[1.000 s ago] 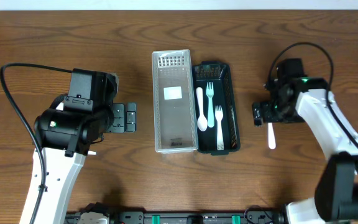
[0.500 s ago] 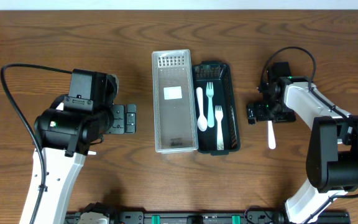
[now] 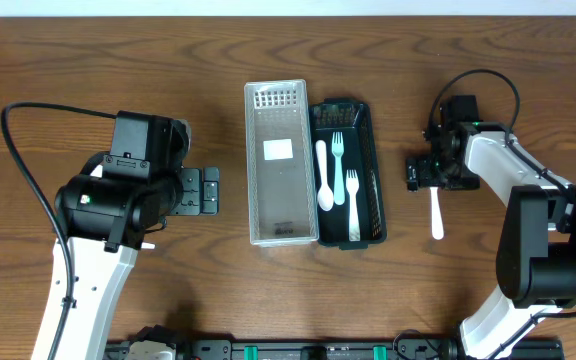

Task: Pack container
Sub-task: 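Grasp the upright white fork near the basket with the right gripper, then lower the fork into the black basket and release it, then raise the right arm away and move the left gripper to the spoons, then grasp a white spoon by its handle with the left gripper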

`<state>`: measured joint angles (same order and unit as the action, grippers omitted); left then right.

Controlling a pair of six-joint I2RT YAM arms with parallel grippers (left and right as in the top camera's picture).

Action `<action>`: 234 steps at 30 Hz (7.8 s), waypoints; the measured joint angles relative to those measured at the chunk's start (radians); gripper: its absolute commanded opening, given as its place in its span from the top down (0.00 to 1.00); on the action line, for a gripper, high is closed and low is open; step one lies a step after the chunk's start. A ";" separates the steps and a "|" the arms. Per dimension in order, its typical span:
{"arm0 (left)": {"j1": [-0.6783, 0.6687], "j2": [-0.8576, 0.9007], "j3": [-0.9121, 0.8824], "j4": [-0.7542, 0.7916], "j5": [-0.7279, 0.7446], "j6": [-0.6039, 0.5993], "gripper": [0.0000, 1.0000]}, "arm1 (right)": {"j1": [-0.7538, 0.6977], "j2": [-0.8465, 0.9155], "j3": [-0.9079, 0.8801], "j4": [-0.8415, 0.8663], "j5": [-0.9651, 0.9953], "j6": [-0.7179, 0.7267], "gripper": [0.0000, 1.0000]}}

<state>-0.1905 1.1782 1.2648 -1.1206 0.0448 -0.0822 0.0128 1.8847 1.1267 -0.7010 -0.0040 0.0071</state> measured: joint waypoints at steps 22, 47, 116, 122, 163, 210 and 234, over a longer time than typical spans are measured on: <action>0.000 0.000 0.000 0.000 0.000 0.000 0.02 | -0.002 0.000 0.002 0.006 -0.027 0.011 0.63; 0.000 0.000 0.000 -0.010 0.000 0.000 0.02 | -0.002 0.000 0.003 0.002 -0.032 0.024 0.99; 0.019 -0.082 0.146 -0.163 -0.169 -0.174 0.02 | 0.217 -0.040 0.908 -0.607 0.066 0.234 0.01; 0.217 -0.087 0.182 -0.154 -0.234 -0.293 0.02 | -0.010 -0.040 0.845 -0.632 0.091 0.207 0.01; 0.784 0.449 -0.425 0.488 0.002 -0.668 0.02 | -0.084 -0.040 0.779 -0.676 0.079 0.170 0.01; 0.784 0.440 -0.462 0.507 -0.078 -0.756 0.00 | -0.084 -0.040 0.779 -0.700 0.079 0.167 0.01; 0.784 0.440 -0.468 0.512 -0.093 -0.760 0.75 | -0.084 -0.040 0.779 -0.700 0.079 0.167 0.01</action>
<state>0.5938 1.6184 0.7971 -0.6086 -0.0483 -0.8417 -0.0711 1.8450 1.9060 -1.4014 0.0746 0.1741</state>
